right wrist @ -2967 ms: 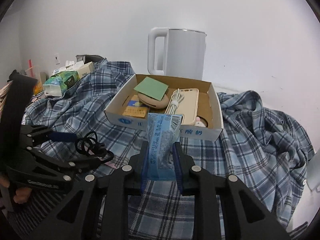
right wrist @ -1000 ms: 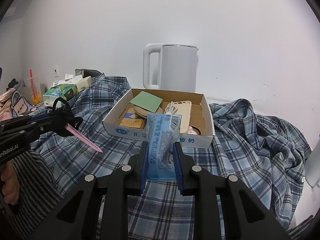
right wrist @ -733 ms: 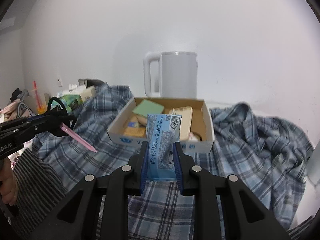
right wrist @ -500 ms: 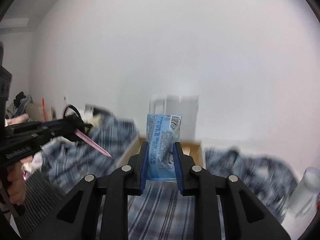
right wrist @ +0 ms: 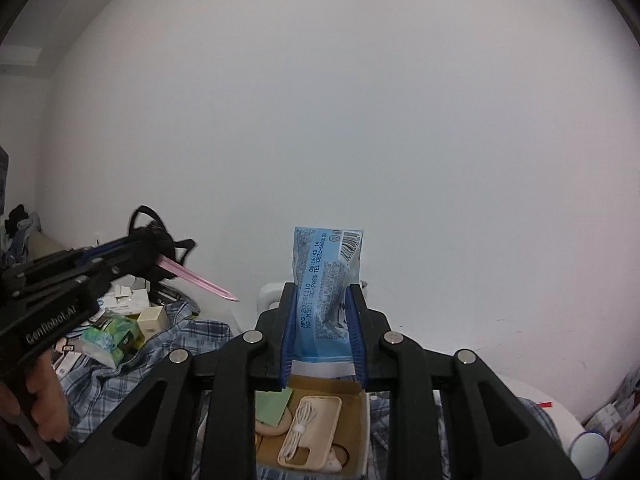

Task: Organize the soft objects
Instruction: 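Carry the cable in the left tool and packet in the right tool over the box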

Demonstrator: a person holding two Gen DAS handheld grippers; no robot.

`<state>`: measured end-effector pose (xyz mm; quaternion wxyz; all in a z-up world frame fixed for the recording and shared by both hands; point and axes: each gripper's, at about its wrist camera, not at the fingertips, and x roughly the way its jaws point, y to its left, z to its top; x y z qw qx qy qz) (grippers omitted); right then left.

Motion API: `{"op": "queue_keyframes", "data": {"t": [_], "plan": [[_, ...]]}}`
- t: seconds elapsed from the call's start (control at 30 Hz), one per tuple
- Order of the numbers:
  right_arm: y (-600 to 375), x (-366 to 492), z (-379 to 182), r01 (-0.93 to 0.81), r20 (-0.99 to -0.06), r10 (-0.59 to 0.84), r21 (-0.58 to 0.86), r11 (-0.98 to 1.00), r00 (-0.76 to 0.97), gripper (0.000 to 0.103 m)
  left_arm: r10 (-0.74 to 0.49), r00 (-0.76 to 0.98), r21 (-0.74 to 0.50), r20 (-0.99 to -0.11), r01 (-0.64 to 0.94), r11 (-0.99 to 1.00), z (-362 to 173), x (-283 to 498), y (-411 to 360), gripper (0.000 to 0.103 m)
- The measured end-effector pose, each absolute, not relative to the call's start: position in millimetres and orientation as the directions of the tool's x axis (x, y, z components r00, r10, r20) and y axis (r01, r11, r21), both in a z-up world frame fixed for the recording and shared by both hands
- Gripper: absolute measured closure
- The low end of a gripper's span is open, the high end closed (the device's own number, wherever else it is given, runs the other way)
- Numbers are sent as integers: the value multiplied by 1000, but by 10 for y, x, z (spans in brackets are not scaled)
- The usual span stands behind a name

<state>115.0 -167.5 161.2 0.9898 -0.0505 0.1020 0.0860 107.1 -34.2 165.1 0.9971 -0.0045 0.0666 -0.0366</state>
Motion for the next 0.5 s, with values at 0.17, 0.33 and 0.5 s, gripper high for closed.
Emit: {"op": "queue_keyframes", "data": {"t": [0.17,0.33,0.5], "plan": [[-1697,1625,1430,-152,-253,132,-59,987,958,81,-109,968,-21,-227,107,994,1514,1681,-359,88],[-1780,1992,1025,-145,-351,127,-25,989,928,81,-116,932,-39,-343,110,993,1206,2108,-316,88],[-1797,2300,545,-153,-464,134,-3,988,876,81,-103,889,-35,-445,98,995,829,2442,-270,88]]}}
